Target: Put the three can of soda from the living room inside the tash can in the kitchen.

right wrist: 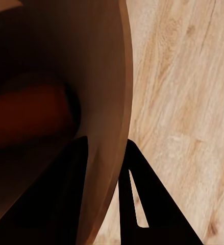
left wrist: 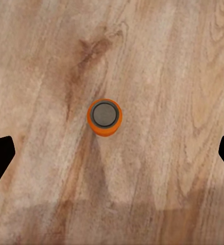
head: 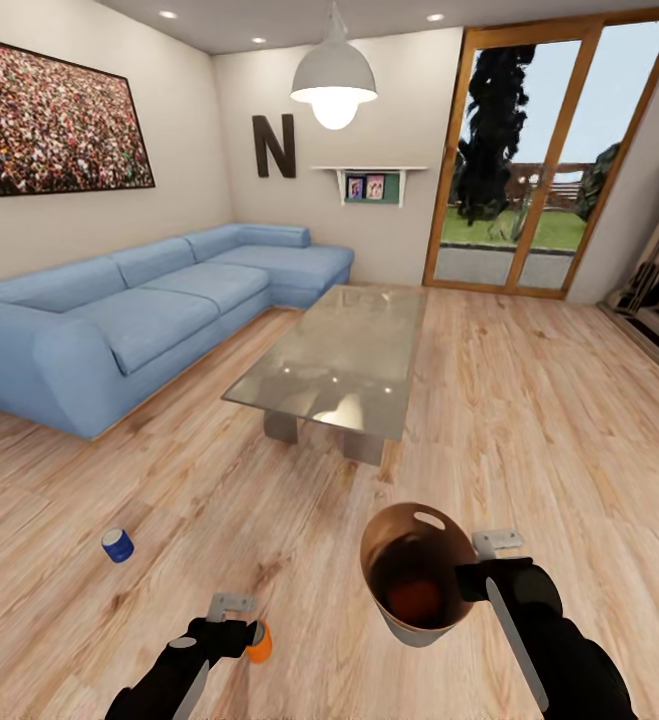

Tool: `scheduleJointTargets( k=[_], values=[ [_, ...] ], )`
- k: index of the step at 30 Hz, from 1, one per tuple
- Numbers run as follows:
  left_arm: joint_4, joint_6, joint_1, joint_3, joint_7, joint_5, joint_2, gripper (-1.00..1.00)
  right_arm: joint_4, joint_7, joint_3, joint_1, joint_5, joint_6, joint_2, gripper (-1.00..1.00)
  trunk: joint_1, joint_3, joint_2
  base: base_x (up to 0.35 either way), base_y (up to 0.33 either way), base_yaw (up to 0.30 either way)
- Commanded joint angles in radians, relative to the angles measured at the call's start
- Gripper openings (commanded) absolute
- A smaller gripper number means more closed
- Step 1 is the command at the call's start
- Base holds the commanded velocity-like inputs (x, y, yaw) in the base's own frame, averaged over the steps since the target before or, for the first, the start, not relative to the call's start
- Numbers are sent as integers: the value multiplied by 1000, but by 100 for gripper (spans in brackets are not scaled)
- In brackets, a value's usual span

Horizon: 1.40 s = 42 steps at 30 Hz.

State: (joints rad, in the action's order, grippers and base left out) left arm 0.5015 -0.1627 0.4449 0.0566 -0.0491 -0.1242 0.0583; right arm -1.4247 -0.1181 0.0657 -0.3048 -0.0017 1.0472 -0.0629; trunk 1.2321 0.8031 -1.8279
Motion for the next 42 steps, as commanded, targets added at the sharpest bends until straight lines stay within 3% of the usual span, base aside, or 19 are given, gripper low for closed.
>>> scheduleJointTargets(
  k=[1,42],
  values=[
    [0,0,0,0,0,0,0,100,0,1,0,0,-7,0,0,-100,0,2,0,0,0,0],
    [0,-1,0,1,0,0,1,100,-2,1,0,0,-7,0,0,-100,0,67,0,66,23,0]
  ],
)
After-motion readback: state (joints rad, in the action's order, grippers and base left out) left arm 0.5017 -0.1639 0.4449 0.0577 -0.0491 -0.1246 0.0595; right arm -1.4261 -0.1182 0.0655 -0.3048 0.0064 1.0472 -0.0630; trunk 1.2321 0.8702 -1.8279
